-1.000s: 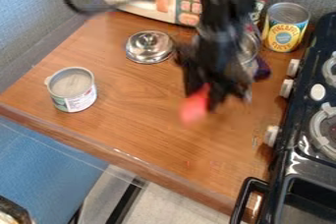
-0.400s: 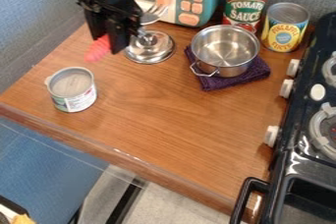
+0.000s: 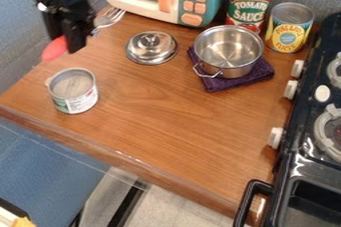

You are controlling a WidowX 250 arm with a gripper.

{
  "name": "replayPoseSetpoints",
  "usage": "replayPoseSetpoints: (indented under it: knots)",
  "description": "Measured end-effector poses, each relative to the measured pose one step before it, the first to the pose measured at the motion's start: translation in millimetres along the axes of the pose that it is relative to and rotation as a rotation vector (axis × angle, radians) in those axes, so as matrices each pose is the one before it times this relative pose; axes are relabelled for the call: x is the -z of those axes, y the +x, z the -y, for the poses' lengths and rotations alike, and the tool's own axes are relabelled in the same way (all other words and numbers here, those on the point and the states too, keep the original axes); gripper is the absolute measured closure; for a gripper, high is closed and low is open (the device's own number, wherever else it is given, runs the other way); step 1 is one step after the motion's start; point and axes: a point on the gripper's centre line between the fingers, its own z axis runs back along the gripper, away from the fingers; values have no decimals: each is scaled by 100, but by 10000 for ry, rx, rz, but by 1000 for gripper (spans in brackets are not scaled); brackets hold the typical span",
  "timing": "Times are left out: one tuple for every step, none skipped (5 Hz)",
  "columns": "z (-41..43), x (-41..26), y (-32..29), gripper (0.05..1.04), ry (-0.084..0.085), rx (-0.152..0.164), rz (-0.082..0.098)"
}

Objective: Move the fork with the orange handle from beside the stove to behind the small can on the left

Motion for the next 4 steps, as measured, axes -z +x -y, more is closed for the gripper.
replayPoseSetpoints:
  knots:
    - [-1647, 1996, 574, 672, 136, -414, -297]
    - [-684, 1440, 737, 672, 40, -27, -326]
    - [-743, 1325, 1115, 672, 41, 198, -288]
    - [-321, 1540, 695, 672, -43, 378, -297]
